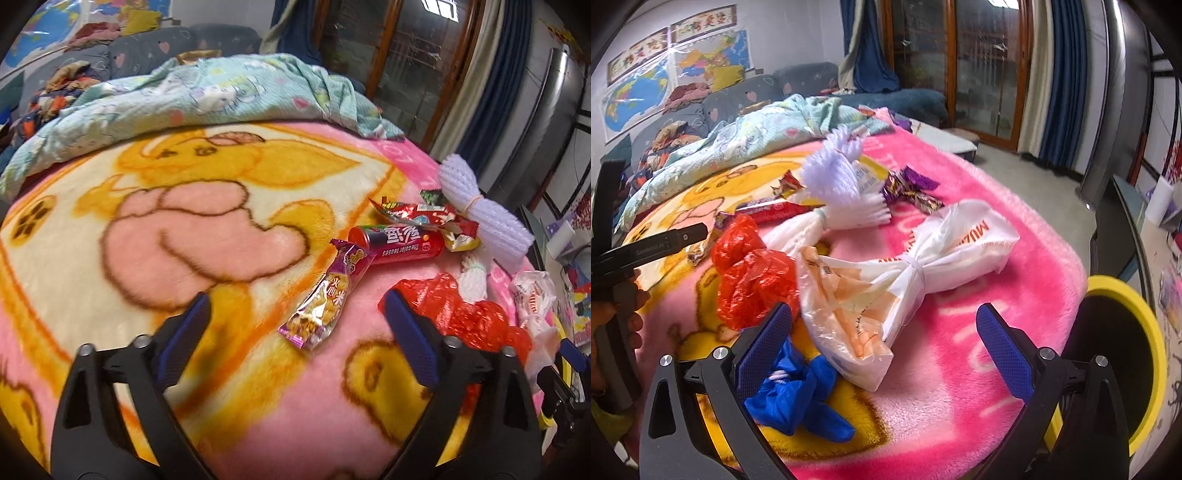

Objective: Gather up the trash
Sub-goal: 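Grasp the white plastic bag with the right tool while the left tool grasps a candy wrapper, then carry the white bag and candy wrapper over the yellow bin and open both tools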

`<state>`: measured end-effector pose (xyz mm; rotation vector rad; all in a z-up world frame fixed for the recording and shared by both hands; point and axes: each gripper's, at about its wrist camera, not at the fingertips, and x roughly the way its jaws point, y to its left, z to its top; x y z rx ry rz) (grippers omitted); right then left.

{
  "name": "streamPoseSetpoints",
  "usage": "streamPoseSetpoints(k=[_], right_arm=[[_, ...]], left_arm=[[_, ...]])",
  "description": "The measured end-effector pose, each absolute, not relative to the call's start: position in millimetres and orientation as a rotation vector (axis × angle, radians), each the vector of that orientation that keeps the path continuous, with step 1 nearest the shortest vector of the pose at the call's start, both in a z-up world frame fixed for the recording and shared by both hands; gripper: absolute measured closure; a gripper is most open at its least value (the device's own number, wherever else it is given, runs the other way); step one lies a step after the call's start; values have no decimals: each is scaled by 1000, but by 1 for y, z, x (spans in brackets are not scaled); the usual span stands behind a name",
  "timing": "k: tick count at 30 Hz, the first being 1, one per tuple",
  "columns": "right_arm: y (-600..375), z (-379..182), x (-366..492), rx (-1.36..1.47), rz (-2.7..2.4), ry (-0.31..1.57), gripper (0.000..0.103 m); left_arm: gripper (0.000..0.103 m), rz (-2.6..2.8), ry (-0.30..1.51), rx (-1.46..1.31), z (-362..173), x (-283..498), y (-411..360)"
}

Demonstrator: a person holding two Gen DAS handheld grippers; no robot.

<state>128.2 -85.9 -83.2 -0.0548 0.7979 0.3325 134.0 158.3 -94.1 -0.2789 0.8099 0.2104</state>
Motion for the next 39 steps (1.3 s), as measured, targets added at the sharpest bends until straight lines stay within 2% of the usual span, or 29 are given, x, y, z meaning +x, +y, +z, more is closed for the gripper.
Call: streamPoseSetpoints(k=[2, 4, 8, 10, 13, 17, 23, 30, 39], right_arm=[[-88, -87, 133, -33, 335, 821, 8], [-90, -90, 136, -9, 349, 846, 20], [-91, -94, 137, 26, 400, 877, 36], [-91, -93, 136, 31, 420, 875, 51], [-90, -92, 134, 29, 438, 874, 56], [-94, -90, 132, 37, 437, 872, 60], [-104, -83, 132, 43, 417, 869, 62], [-118, -72, 128, 49, 405, 838, 64], [-138, -52, 119, 63, 402, 785, 65]], left_arm=[[30, 200, 828, -282, -98, 139, 157], [33, 187, 850, -285, -103, 143, 156], [38, 166, 864, -275, -107, 145, 150], [46, 161, 863, -272, -107, 144, 149], [55, 161, 865, -262, -108, 144, 147], [70, 163, 870, -256, -108, 142, 146], [83, 145, 875, -263, -106, 135, 146], [87, 100, 867, -298, -99, 122, 143], [87, 61, 748, -300, -55, 98, 126]])
